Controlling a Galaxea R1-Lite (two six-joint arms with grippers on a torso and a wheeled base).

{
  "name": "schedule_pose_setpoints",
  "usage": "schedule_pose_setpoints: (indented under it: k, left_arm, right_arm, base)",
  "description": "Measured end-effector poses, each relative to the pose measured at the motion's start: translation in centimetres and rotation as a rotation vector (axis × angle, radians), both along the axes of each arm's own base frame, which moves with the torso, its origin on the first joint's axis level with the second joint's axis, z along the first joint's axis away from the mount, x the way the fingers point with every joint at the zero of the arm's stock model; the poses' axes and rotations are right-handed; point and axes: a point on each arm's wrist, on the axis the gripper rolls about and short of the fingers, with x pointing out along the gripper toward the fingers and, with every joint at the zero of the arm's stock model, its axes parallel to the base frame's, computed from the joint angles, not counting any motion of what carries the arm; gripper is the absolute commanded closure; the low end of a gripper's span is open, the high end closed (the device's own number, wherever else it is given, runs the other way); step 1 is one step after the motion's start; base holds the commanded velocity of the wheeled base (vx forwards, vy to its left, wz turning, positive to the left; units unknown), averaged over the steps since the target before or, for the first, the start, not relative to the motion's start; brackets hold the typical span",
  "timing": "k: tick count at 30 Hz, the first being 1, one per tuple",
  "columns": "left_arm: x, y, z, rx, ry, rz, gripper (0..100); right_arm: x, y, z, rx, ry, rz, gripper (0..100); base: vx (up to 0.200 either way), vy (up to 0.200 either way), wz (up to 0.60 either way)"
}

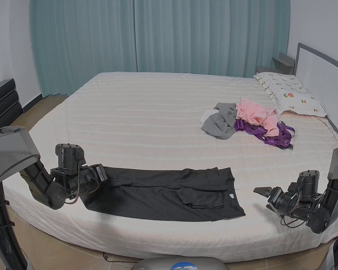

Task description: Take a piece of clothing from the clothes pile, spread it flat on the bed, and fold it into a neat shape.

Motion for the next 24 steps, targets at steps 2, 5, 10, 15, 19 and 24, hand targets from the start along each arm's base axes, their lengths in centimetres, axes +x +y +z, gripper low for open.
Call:
schedule_pose_setpoints:
  k: [2,5,10,15,19,24]
  left_arm:
    - [-0.3,-0.4,0.6,0.003,0.002,-0.011,100]
    - [-0.6,-1.3,1.4,0.006,-0.001,-0.031,100]
    - [-1.3,-3.2,2.3,0.021,-0.011,-0.063,100]
    - [-1.6,-5.3,2.9,0.04,-0.002,-0.104,100]
    - [-1.6,-7.2,3.5,0.041,0.008,-0.151,100]
    - [-1.8,-9.9,4.2,0.021,0.019,-0.209,100]
  right_arm:
    - [0.0,0.0,0.0,0.001,-0.002,0.001,0]
    - [0.0,0.0,0.1,0.001,-0.004,0.002,0]
    - [0.0,0.1,0.2,0.012,-0.001,-0.004,0]
    - [0.0,0.1,0.2,0.021,-0.003,-0.006,0]
    - [-0.1,0.2,0.3,0.022,-0.004,-0.005,0]
    - [-0.1,0.2,0.3,0.022,-0.004,-0.004,0]
  base:
    - [0.0,-0.2,0.0]
    - [0.0,-0.2,0.0]
    - [0.0,-0.2,0.0]
    - [0.0,-0.2,0.0]
    - [0.0,-0.2,0.0]
    - [0.0,-0.16,0.0]
